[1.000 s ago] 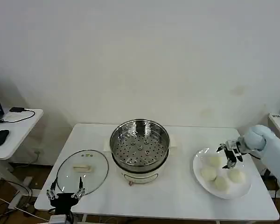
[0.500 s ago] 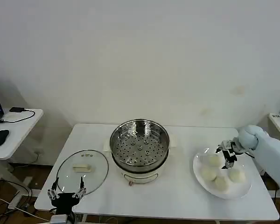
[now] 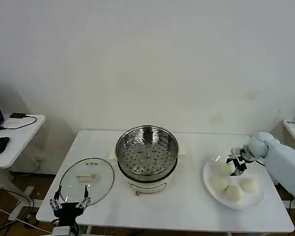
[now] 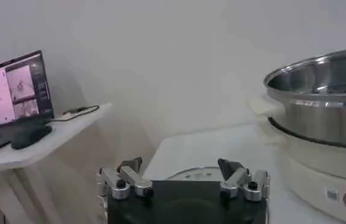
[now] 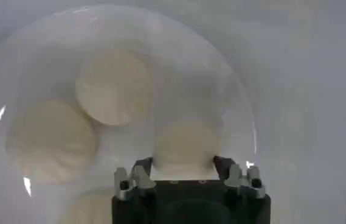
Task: Take steamed baozi put them in steamer then cover it.
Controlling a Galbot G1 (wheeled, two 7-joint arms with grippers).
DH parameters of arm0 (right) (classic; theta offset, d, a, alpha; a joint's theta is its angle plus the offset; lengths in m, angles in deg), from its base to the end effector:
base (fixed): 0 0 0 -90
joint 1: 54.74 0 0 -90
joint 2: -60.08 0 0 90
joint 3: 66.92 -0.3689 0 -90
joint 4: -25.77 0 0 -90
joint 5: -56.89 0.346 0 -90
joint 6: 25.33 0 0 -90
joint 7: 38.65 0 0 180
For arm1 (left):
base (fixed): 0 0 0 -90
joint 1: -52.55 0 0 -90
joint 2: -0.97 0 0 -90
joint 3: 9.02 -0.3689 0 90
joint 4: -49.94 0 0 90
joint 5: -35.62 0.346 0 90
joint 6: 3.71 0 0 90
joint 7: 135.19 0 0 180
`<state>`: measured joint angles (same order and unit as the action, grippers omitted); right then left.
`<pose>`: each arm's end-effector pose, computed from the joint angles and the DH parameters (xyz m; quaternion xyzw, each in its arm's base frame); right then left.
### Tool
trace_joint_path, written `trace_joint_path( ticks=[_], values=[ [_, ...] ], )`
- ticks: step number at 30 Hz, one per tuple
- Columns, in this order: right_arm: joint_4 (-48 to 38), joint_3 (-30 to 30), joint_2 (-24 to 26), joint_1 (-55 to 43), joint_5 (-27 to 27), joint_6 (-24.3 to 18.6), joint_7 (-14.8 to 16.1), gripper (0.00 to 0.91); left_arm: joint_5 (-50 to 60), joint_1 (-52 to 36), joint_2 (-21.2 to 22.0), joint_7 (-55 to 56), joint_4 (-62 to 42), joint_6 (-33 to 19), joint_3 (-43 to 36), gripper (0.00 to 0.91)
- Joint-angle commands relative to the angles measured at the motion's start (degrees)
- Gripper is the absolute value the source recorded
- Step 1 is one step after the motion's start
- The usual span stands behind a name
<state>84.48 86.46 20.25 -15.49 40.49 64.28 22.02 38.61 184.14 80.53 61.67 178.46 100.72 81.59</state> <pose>0.5131 -0.2520 -0.2482 0.4739 -0.5406 0.5624 0.4085 0.1027 0.0306 -0.2921 0.1022 -0.9779 -0.1259 0.1323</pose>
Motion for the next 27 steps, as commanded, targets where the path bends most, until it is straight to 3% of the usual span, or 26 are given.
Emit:
trace_joint_path(
  ticks=[1, 9, 16, 22, 27],
  values=[
    [0.94, 0.42, 0.70, 0.07, 0.23, 0.01, -0.01, 0.584, 0.02, 0.31, 0.06, 0.05, 0.45, -0.04, -0.28, 0.907],
    [6.15, 1.38, 4.52, -3.39, 2.58, -0.46, -0.06, 0.584, -0.08, 0.07, -0.18, 0.16, -0.06, -0.03, -0.10, 0.907],
    [10.90, 11.43, 8.59, -18.95, 8.54, -0.28, -0.28, 0.584, -1.01, -0.21, -1.01, 0.38, -0.53, 0.47, 0.15, 0.907],
    [13.08, 18.00, 6.46, -30.41, 13.58, 0.05, -0.68, 0.584, -4.64, 0.84, -1.41, 0.59, 0.30, 1.08, 0.93, 0.907],
    [14.44, 24.62, 0.24, -40.30, 18.36, 0.73, -1.36, 0.584, -4.51, 1.91, -1.44, 0.82, 1.04, 1.01, 1.24, 0.907]
  ],
)
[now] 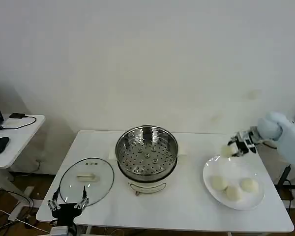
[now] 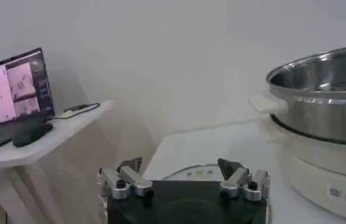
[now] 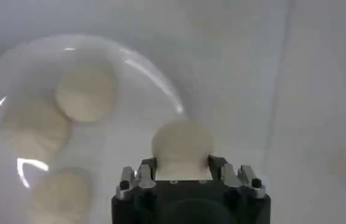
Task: Take steamed baozi put them in steamer then cover it.
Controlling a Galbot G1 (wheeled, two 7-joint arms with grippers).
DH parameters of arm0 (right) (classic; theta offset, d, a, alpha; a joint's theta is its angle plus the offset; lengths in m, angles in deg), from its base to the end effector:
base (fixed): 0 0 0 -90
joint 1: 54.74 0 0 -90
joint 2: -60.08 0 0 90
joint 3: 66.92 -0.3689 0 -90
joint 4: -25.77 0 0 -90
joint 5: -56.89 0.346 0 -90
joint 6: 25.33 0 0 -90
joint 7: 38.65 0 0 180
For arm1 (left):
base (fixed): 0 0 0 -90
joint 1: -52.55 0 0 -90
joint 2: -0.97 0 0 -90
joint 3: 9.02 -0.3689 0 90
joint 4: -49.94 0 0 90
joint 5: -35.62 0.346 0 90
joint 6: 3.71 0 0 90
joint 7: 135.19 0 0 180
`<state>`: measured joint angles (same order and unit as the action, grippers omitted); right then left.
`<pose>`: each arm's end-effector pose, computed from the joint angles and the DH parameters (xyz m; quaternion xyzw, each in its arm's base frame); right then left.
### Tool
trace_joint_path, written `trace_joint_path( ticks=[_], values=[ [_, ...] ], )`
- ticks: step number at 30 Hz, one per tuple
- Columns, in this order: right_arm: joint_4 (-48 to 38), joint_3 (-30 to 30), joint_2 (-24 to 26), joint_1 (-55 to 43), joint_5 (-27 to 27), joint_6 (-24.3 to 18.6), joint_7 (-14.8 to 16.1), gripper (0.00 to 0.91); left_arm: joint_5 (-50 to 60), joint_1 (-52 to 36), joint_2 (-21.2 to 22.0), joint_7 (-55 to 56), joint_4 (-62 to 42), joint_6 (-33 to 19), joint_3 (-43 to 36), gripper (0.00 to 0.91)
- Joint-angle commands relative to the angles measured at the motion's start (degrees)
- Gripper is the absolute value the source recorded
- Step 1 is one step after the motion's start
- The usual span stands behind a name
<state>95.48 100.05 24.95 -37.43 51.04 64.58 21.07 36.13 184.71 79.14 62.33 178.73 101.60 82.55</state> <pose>0.5372 -0.2179 -0.0908 0.4575 -0.5628 0.6230 0.2931 0.1009 0.0384 -0.2902 0.1060 -0.9765 -0.1216 0.1429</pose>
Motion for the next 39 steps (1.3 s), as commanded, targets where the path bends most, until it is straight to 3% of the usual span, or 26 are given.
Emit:
trace_joint_path(
  ticks=[1, 10, 15, 18, 23, 30, 39],
  values=[
    [3.65, 11.94, -6.35, -20.22, 8.92, 0.59, -0.59, 0.584, -1.99, 1.49, -0.02, 0.16, 1.00, 0.13, 0.25, 0.907],
    [4.14, 19.74, -18.15, -26.50, 14.50, -0.34, -2.26, 0.584, -2.40, 1.97, 0.00, 0.23, 1.84, 0.18, 0.62, 0.907],
    [3.65, 23.04, -25.86, -25.91, 15.50, -4.43, -4.84, 0.584, -2.60, 1.95, -0.09, 0.18, 2.12, 0.32, 0.86, 0.907],
    [3.77, 24.43, -28.71, -25.03, 13.34, -7.33, -6.07, 0.584, -2.63, 1.85, -0.14, 0.13, 2.28, 0.49, 0.87, 0.907],
    [2.21, 26.15, -32.76, -23.55, 6.17, -15.65, -7.93, 0.584, -2.71, 1.58, 0.06, 0.12, 1.89, 0.56, 0.97, 0.907],
    [-5.96, 26.41, -35.42, -19.02, 0.11, -26.85, -9.70, 0.584, -2.80, 1.84, 0.29, 0.23, 1.72, 0.46, 1.15, 0.907],
    [-13.44, 24.53, -37.10, -14.27, -8.89, -33.76, -12.29, 0.595, -3.14, 2.33, 0.42, 0.62, 1.25, 0.23, 1.62, 0.907]
  ],
)
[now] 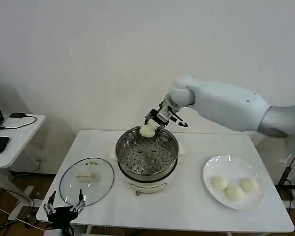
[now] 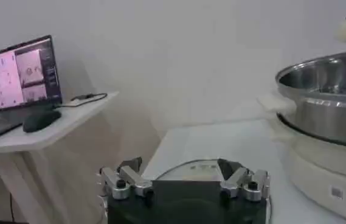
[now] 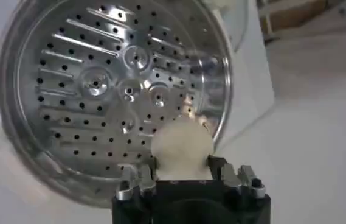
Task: Take steamed baozi put them in steamer then cover it.
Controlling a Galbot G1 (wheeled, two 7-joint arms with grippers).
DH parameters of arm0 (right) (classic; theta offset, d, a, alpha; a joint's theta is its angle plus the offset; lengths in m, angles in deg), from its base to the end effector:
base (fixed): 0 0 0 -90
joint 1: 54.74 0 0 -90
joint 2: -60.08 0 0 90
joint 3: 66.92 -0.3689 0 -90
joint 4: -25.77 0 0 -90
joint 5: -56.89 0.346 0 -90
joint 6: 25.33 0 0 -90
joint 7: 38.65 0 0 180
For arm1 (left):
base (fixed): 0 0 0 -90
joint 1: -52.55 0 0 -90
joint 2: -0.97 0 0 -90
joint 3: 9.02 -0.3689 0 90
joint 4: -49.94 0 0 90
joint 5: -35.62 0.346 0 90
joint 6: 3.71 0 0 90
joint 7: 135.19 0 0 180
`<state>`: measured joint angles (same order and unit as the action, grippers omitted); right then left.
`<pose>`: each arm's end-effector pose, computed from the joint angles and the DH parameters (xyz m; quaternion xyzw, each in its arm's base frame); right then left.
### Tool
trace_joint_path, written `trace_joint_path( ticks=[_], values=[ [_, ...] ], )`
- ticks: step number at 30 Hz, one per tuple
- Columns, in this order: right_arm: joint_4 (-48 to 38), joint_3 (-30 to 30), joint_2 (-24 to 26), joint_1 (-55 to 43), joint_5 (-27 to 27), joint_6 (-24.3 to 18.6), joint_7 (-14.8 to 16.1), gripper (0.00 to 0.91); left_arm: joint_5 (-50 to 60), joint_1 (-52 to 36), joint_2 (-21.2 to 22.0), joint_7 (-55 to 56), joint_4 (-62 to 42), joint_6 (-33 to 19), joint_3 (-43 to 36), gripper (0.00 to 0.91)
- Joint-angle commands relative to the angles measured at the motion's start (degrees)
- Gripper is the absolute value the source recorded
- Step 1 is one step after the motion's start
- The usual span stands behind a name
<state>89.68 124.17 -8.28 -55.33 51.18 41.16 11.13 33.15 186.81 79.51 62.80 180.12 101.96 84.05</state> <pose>0.5974 0.0913 -0.0536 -0.6052 0.2830 -0.7436 0.0256 0.0914 0.0428 -0.2845 0.1174 -0.9756 -0.1016 0.1552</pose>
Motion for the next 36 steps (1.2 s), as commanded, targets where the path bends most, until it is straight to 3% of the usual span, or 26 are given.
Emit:
trace_joint_path(
  ticks=[1, 9, 16, 22, 23, 24, 30, 35, 36],
  values=[
    [-8.24, 0.12, -4.12, 4.02, -9.90, -10.80, -2.77, 0.595, -0.19, 0.28, 0.09, 0.25, -0.07, -0.16, 0.11, 0.907],
    [-11.06, -1.56, -5.67, 6.83, -12.85, -13.10, -5.12, 0.595, -0.28, 0.64, 0.01, 0.40, 0.35, -0.19, 0.21, 0.907],
    [-15.86, -4.65, -8.42, 9.25, -19.45, -15.53, -6.79, 0.595, -0.16, 0.94, -0.01, 0.50, 0.41, -0.46, 0.29, 0.907],
    [-18.88, -6.12, -10.41, 10.16, -22.11, -16.64, -7.46, 0.605, -0.17, 0.97, 0.03, 0.58, 0.58, -0.55, 0.19, 0.907],
    [-18.93, -6.13, -10.48, 10.13, -22.08, -16.70, -7.45, 0.806, -0.17, 1.00, 0.05, 0.59, 0.62, -0.56, 0.20, 0.907],
    [-18.91, -5.77, -10.56, 9.98, -21.46, -16.73, -7.45, 0.907, -0.18, 1.01, 0.04, 0.60, 0.65, -0.56, 0.20, 0.907],
    [-18.50, -5.03, -10.66, 9.80, -19.81, -17.19, -7.81, 0.907, -0.06, 0.82, 0.18, 0.65, 0.68, -0.55, 0.05, 0.907],
    [-14.34, -3.74, -8.61, 7.42, -14.70, -15.71, -7.11, 0.907, 0.12, 0.41, 0.40, 0.63, 0.48, -0.47, -0.32, 0.907],
    [-11.87, -2.59, -7.55, 6.11, -11.24, -14.21, -6.43, 0.907, 0.20, 0.28, 0.47, 0.61, 0.43, -0.43, -0.44, 0.907]
  ],
)
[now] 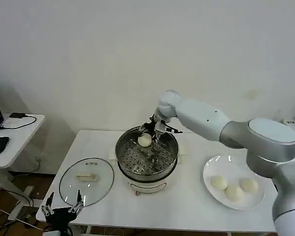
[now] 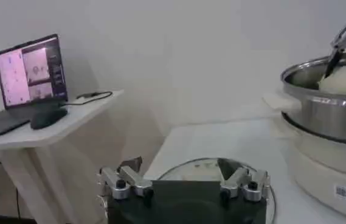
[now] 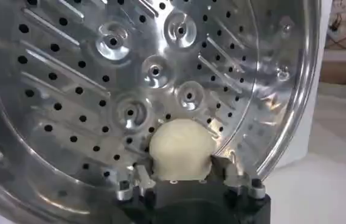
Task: Take steamed baozi put them in steamer then cover it.
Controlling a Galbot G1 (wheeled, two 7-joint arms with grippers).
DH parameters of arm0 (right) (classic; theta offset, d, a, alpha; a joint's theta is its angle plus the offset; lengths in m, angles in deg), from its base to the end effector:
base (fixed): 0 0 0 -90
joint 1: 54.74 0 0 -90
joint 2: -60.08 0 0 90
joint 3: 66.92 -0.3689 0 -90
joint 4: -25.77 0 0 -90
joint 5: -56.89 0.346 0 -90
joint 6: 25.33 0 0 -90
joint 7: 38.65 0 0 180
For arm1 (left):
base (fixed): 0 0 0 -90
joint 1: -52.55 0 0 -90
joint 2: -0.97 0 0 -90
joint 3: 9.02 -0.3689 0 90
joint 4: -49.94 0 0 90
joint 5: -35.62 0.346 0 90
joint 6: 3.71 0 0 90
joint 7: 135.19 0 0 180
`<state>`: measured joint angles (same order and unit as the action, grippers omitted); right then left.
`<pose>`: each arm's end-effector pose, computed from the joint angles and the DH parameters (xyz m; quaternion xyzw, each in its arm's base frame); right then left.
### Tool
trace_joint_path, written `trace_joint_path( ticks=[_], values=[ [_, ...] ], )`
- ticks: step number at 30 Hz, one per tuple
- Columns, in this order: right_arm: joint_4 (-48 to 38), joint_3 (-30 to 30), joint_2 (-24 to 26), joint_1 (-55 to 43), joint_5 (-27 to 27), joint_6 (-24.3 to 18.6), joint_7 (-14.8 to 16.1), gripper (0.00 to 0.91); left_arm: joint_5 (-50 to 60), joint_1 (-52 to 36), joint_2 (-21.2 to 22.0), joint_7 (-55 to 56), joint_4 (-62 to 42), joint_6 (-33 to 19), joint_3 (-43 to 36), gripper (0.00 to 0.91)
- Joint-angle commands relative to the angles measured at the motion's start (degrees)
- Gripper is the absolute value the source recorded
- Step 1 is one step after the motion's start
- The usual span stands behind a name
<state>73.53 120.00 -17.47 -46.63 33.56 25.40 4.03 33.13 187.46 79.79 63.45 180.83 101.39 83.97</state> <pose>0.6314 0.1186 -0.1211 -0.6164 0.1865 -0.7602 0.0855 0.0882 0.0410 -0.2815 0.1224 -0.9761 -0.0985 0.1500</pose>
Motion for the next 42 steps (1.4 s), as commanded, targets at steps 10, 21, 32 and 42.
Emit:
trace_joint_path(
  ticks=[10, 21, 32, 42],
  values=[
    [32.60, 12.66, 21.81, -21.26, 26.98, 27.96, 1.17, 0.907, 0.69, -0.40, -0.29, -1.14, 0.17, 0.49, -1.59, 0.907],
    [52.80, 18.48, 51.63, -21.50, 29.90, 50.39, 6.51, 0.907, 2.52, -1.70, -1.98, -4.88, 0.31, 1.63, -4.16, 0.907],
    [47.90, 4.78, 58.28, 0.67, 28.18, 54.61, 7.82, 0.907, 4.42, -1.63, -1.64, -5.49, -0.63, 1.37, -5.56, 0.907],
    [38.72, -9.59, 54.39, 17.33, 25.34, 52.93, 15.72, 0.907, 6.10, -1.46, -0.83, -5.81, -1.12, 1.31, -5.75, 0.907]
  ],
)
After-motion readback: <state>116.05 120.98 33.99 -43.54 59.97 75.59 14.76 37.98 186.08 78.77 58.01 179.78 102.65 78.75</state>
